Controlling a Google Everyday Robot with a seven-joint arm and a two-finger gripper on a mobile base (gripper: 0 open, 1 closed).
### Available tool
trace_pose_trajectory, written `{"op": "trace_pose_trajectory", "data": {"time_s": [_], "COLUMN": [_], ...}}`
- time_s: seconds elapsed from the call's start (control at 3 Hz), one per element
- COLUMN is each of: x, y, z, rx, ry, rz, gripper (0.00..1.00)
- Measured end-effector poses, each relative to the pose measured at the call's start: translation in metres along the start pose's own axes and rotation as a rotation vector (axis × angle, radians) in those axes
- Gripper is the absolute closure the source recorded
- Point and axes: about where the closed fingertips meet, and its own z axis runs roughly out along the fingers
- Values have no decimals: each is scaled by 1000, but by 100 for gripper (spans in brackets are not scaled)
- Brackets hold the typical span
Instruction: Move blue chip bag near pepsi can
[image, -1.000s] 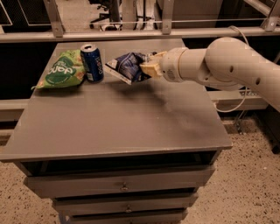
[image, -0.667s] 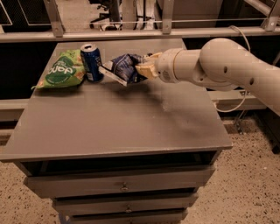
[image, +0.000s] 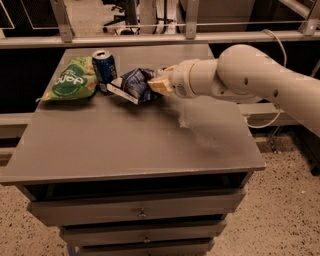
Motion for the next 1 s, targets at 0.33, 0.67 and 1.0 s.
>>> {"op": "trace_pose_trajectory", "data": {"time_s": [0.33, 0.67, 1.0], "x": [4, 4, 9], "y": [9, 10, 4], "z": [4, 2, -14], "rx": [-28, -30, -5], "ry": [9, 13, 18], "rz": [5, -2, 1], "gripper": [30, 1, 0]}}
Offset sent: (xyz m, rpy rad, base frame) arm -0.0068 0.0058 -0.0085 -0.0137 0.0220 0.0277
